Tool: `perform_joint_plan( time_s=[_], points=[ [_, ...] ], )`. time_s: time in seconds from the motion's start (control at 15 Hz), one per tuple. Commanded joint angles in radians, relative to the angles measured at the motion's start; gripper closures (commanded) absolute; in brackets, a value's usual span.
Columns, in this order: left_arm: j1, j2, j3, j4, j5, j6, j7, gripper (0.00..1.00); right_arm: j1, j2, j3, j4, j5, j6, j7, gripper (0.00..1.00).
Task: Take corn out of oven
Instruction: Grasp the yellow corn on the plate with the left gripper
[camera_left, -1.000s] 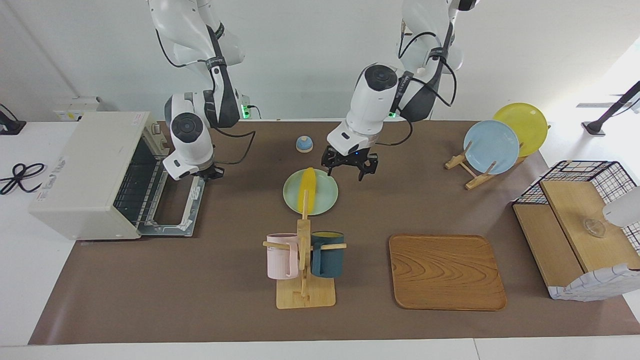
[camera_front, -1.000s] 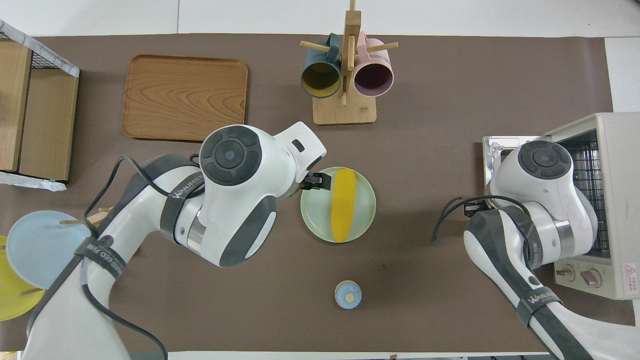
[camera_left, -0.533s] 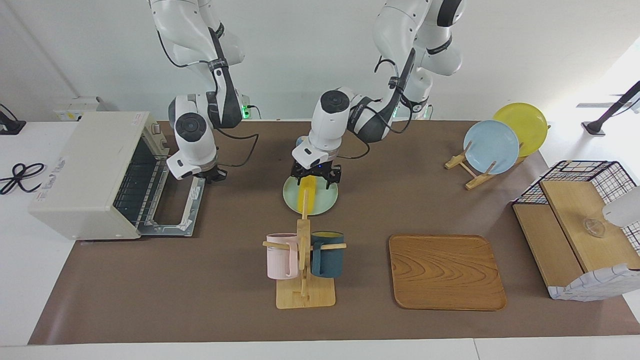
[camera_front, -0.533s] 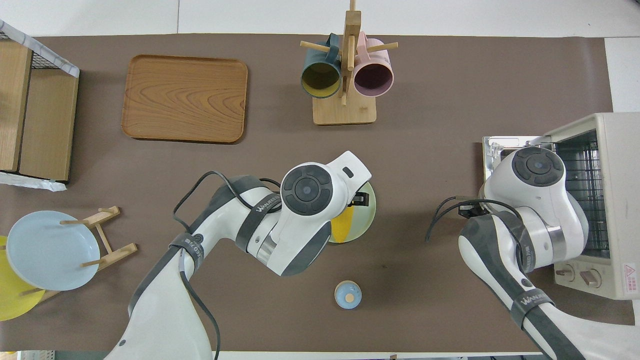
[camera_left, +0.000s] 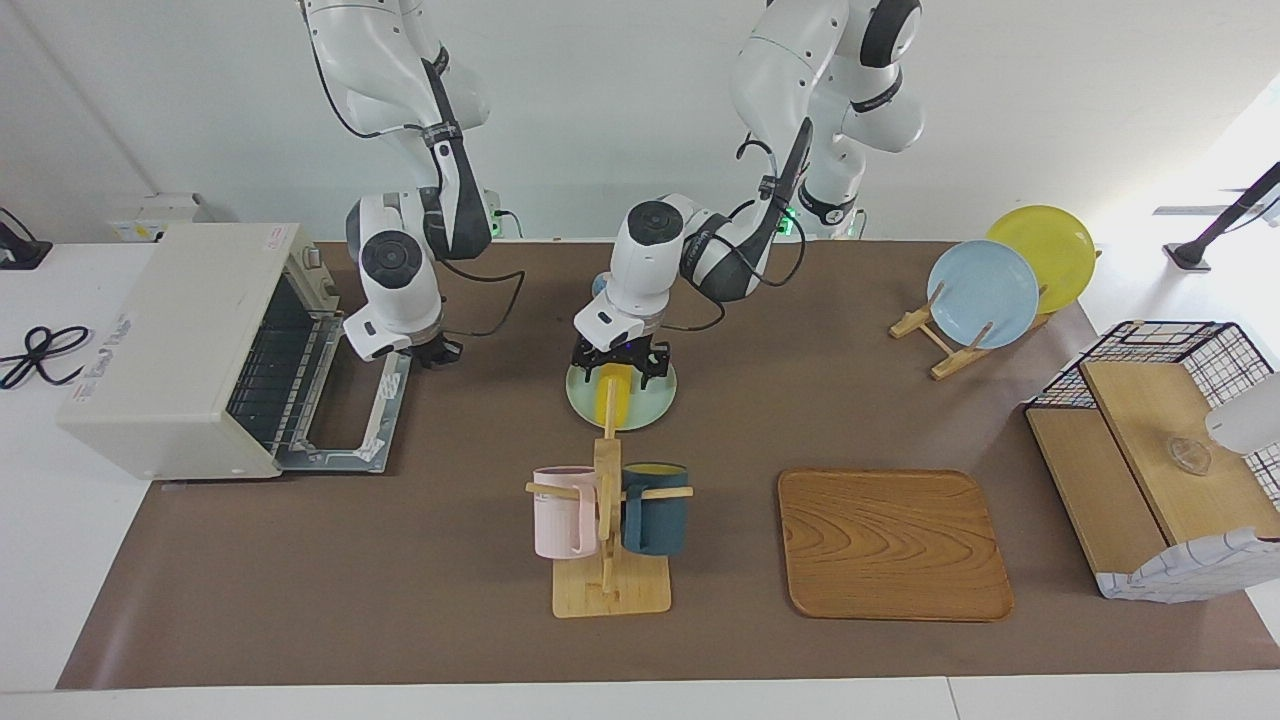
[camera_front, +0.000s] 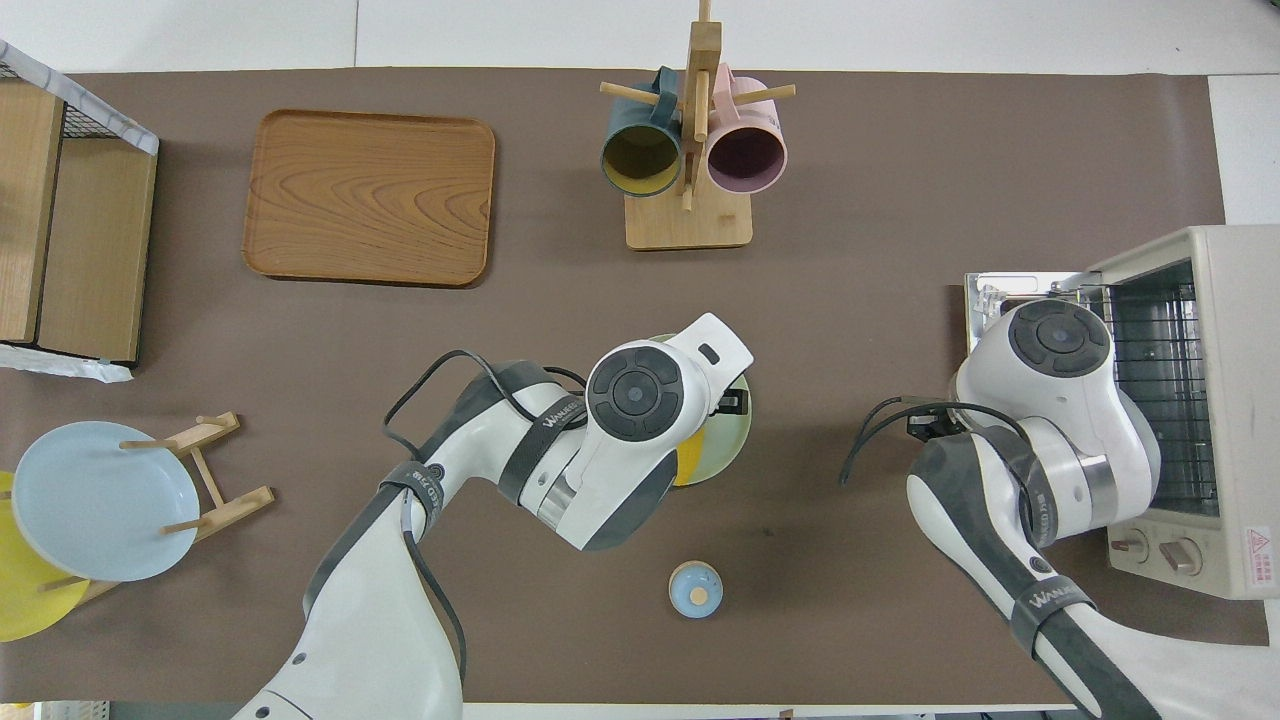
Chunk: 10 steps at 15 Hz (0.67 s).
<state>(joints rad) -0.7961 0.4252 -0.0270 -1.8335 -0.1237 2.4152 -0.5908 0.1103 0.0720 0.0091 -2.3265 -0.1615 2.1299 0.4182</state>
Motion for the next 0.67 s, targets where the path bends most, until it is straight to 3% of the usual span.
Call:
perform_joint_plan(
  time_s=[0.0, 0.27, 0.4, 0.47, 0.6],
  points=[
    [-0.034, 0.006, 0.018, -0.013, -0.001, 0.024, -0.021, 0.13, -0.034, -0.02, 0.005, -0.036, 0.016, 0.004, -0.045, 1.0],
    [-0.049, 0.004, 0.025, -0.029, 0.006, 0.022, -0.026, 0.43, -0.027, -0.037, 0.002, 0.004, -0.039, -0.066, -0.047, 1.0],
    [-0.043, 0.003, 0.03, -0.024, 0.006, 0.016, -0.026, 0.91, -0.021, -0.061, 0.002, 0.062, -0.091, -0.18, -0.045, 1.0],
    [-0.038, 0.003, 0.03, -0.014, 0.006, 0.007, -0.026, 1.0, -0.023, -0.075, 0.002, 0.09, -0.116, -0.235, -0.05, 1.0],
    [-0.023, -0.014, 0.033, 0.002, 0.004, -0.039, -0.024, 1.0, -0.023, -0.106, 0.003, 0.145, -0.148, -0.339, -0.087, 1.0]
  ],
)
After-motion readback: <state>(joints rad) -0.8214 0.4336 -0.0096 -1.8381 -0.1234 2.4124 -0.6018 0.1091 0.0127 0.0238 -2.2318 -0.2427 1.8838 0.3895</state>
